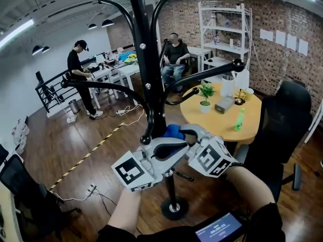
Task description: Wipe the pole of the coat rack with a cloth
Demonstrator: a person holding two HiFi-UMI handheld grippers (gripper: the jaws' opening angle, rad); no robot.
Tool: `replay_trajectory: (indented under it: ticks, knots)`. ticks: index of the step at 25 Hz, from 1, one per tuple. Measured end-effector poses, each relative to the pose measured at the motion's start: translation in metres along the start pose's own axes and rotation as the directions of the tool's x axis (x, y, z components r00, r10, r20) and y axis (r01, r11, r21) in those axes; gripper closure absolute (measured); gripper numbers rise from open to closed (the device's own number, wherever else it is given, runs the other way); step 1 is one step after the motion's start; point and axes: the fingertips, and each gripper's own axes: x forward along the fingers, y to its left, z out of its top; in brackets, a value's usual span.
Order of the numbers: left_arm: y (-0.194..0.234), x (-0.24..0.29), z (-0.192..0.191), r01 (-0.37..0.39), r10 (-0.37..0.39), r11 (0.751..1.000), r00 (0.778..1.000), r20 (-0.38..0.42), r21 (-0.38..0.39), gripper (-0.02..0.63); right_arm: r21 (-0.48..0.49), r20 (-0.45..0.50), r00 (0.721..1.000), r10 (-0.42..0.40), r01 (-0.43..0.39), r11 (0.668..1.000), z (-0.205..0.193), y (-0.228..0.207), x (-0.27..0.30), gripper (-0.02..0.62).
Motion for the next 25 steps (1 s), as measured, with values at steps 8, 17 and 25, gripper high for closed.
replay_trajectory:
  ticks: [8,17,25]
  knots:
    - [0.008,0.033,0.043,-0.258,0.255,0.965,0.965,0.056,0.056,0.603,-0.044,0.222,0.975,-0.023,0.033,0.998,0.055,-0.059,-0.020,0.545]
    - [0.001,0.050,0.114,-0.267,0.256,0.951,0.963,0.085,0.159,0.601,-0.039,0.446,0.889,-0.106,0.137,0.990,0.132,-0.117,-0.080,0.545]
    - [-0.014,0.053,0.158,-0.213,0.202,0.944,0.977,0.067,0.251,0.603,0.054,0.569,0.794,-0.214,0.224,0.973,0.161,-0.135,-0.159,0.545]
